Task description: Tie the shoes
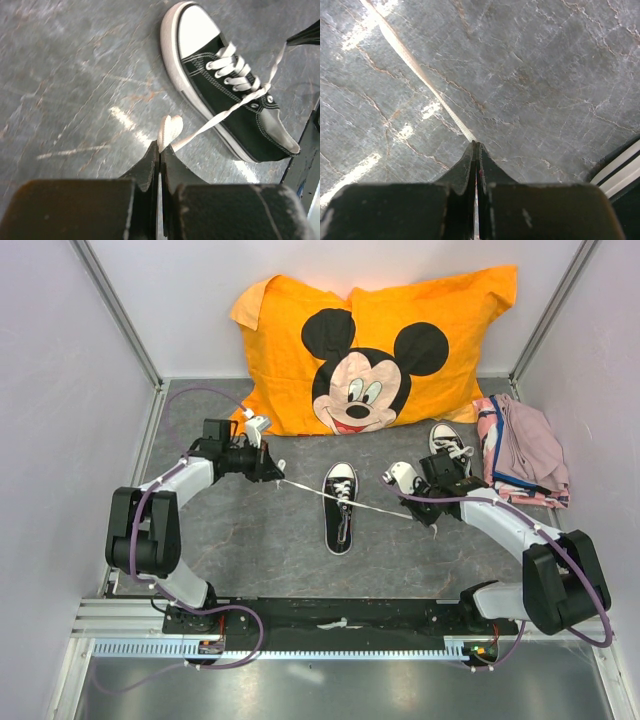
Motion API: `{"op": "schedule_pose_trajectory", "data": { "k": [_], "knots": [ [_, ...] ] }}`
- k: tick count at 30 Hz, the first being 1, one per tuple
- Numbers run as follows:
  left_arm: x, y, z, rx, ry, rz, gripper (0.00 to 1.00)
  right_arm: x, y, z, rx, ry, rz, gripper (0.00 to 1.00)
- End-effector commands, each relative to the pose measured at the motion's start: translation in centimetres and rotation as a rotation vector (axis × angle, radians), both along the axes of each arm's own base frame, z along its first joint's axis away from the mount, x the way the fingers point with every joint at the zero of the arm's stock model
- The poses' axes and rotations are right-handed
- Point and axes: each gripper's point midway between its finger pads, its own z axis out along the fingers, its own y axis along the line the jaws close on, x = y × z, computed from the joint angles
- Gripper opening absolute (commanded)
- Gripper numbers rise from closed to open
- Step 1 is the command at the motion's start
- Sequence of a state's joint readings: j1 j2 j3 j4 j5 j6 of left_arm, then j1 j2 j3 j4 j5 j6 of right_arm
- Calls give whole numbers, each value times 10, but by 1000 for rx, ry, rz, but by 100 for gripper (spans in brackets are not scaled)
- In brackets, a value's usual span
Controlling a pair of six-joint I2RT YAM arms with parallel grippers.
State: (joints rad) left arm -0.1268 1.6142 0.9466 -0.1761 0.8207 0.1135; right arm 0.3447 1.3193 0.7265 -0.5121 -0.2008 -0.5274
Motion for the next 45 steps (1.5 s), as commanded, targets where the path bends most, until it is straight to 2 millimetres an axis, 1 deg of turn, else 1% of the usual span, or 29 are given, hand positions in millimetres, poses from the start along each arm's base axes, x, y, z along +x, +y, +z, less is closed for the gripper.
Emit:
{"op": "schedule_pose_trajectory", "data": {
  "k": [1, 3, 6, 10, 13, 16, 18, 19, 20, 21, 22, 24, 25, 27, 28, 30, 31, 33, 35, 36, 37, 39, 40, 42, 43, 44, 45],
  "knots": [
    [9, 23, -5, 34, -21, 55, 2, 4, -9, 0, -29, -22, -24, 0],
    [12, 26, -3, 28, -30, 54, 2, 4, -11, -1, -32, -21, -26, 0],
    [8, 22, -2, 12, -41, 6, 2, 3, -12, -3, -38, -19, -22, 0],
    [1, 23, -13, 22, -5, -9, 1, 6, -8, -5, -18, -17, -36, 0],
    [-4, 17, -14, -7, 26, -21, 2, 13, -1, -5, 11, -14, -37, 0],
    [-6, 13, -17, -21, 67, -9, 1, 27, 9, 1, 43, -43, -17, 0],
    [-6, 12, -24, -29, 119, 19, 2, 32, 13, -2, 50, -31, -11, 0],
    [-7, 11, -27, -31, 140, 27, 2, 38, 16, 1, 61, -34, -11, 0],
    [-7, 11, -31, -36, 166, 40, 2, 40, 18, 0, 60, -28, -9, 0],
    [-7, 11, -34, -30, 180, 51, 3, 41, 19, -6, 57, -10, -6, 0],
    [-7, 11, -36, -28, 189, 58, 5, 46, 20, -4, 59, -18, -6, 0],
    [-6, 12, -39, -21, 199, 77, 9, 47, 21, -10, 56, -2, 1, 0],
    [-5, 12, -40, -21, 203, 82, 12, 51, 23, -9, 58, -6, 1, 0],
    [-4, 12, -42, -20, 214, 93, 16, 51, 24, -13, 59, 12, 3, 0],
    [-3, 13, -43, -18, 217, 98, 20, 53, 26, -12, 62, 12, 6, 0],
    [-2, 15, -46, -5, 222, 111, 24, 55, 29, -13, 68, 19, 13, 0],
    [-2, 15, -47, -1, 223, 115, 28, 57, 31, -12, 72, 17, 14, 1],
    [-2, 16, -47, 1, 222, 117, 32, 59, 34, -12, 79, 20, 20, 6],
    [-2, 15, -46, -7, 242, 133, 36, 64, 37, -8, 84, 11, 19, 11],
    [-2, 16, -46, 0, 241, 138, 37, 65, 36, -9, 82, 17, 11, 14],
    [-2, 17, -44, 2, 227, 133, 38, 67, 38, -6, 83, 11, 15, 22],
    [-3, 17, -41, 5, 222, 129, 38, 68, 36, -2, 75, 5, 14, 30],
    [-4, 18, -40, 22, 175, 94, 40, 68, 33, 0, 65, -2, 16, 37],
    [-7, 17, -31, 23, 116, 43, 41, 65, 30, 5, 56, -15, 25, 45],
    [-6, 18, -30, 46, 55, 1, 42, 62, 28, 6, 50, -18, 37, 53],
    [-10, 16, -27, 62, 25, -35, 42, 60, 26, 7, 47, -23, 42, 57],
    [-10, 16, -26, 85, -11, -64, 43, 58, 26, 14, 54, -42, 49, 63]
  ]
}}
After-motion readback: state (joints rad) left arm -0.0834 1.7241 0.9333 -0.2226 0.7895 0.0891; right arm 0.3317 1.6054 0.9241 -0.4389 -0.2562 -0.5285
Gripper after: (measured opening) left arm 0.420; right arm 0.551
